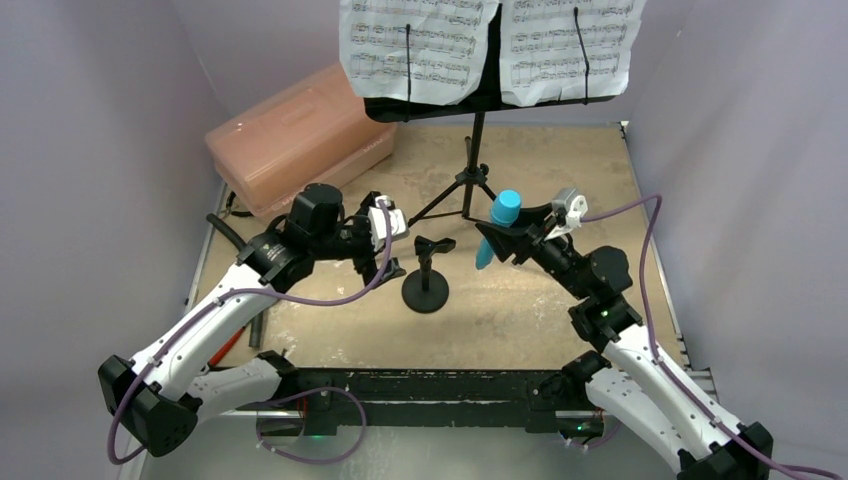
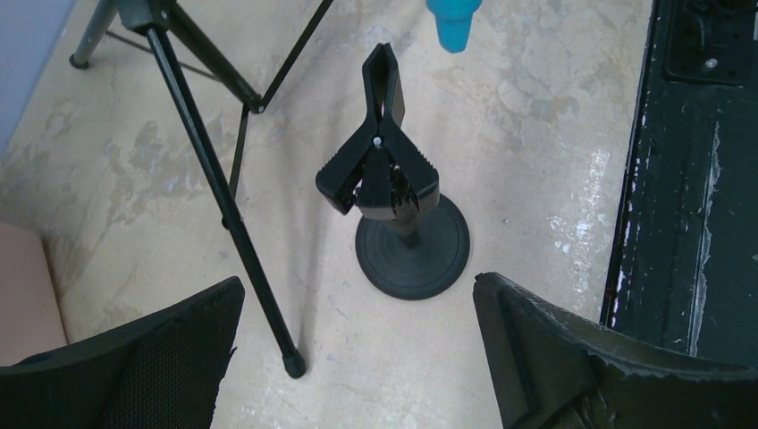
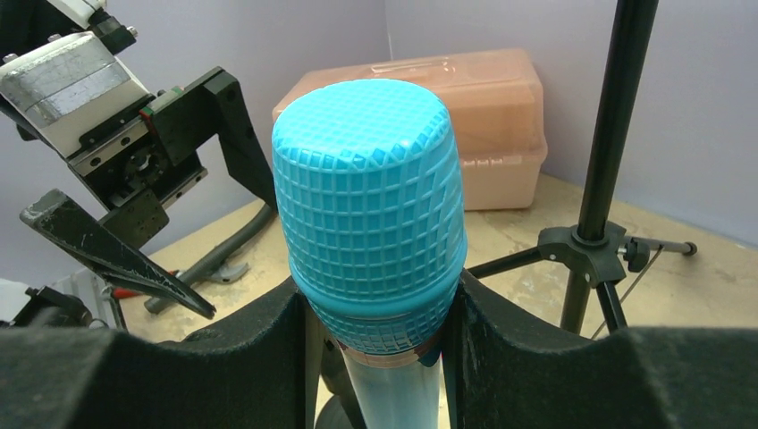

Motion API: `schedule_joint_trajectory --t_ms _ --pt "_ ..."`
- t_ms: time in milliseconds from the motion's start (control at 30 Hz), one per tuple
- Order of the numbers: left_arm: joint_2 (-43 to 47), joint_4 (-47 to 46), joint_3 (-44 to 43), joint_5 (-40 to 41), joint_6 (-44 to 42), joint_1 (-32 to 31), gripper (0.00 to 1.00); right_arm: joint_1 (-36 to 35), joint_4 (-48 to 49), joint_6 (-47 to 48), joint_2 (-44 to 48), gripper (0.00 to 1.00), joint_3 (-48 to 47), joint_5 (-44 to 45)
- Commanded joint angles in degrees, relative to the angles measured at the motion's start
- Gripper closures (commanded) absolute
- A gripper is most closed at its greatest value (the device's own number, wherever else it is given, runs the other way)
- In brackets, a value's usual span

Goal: Set up the instrument practice props

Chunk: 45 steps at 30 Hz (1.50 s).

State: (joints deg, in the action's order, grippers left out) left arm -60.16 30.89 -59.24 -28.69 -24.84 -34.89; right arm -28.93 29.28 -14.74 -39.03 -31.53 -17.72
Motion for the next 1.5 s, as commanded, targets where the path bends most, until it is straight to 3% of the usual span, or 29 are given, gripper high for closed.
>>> schedule_joint_trajectory --t_ms 0,367,833,1200,1300,1333,1367,1400,1467 --pt "-2.0 -6.5 0.1 -5.8 -1.4 0.1 0.01 -0.2 11.9 -1.6 -0.6 1.00 1.9 -1.1" --pt "-7.6 -11.6 -0.6 -12.0 -1.1 -0.1 0.01 -0.2 24.9 -2.6 -8.0 1.00 4.1 -5.0" --pt "-11.6 -18.6 0.0 -10.5 0.4 -1.6 0.01 -0.2 30.1 -0.8 -14.4 1.00 4.2 -4.3" --pt "-13.3 -17.2 -0.3 -7.6 -1.2 -3.9 0.13 -0.2 31.1 -0.4 -15.0 1.00 4.9 -4.9" --pt "-12.9 -16.8 -0.3 -6.1 -1.5 -4.2 0.23 -0.2 31.3 -0.4 -15.1 1.00 5.1 -5.4" --pt "-12.9 -16.3 -0.4 -6.1 -2.2 -4.3 0.34 -0.2 31.4 -0.3 -15.1 1.00 5.2 -5.7" --pt "-12.9 -15.3 -0.8 -6.8 -3.8 -4.3 0.61 -0.2 31.5 -0.1 -15.2 1.00 5.2 -6.3" --pt "-13.1 -13.6 -1.2 -7.2 -5.6 -4.3 0.95 -0.2 32.1 -0.1 -15.5 1.00 5.2 -7.6" --pt "-13.4 -11.8 -1.6 -6.8 -5.6 -4.5 1.00 -0.2 33.6 0.0 -16.8 1.00 4.9 -10.1"
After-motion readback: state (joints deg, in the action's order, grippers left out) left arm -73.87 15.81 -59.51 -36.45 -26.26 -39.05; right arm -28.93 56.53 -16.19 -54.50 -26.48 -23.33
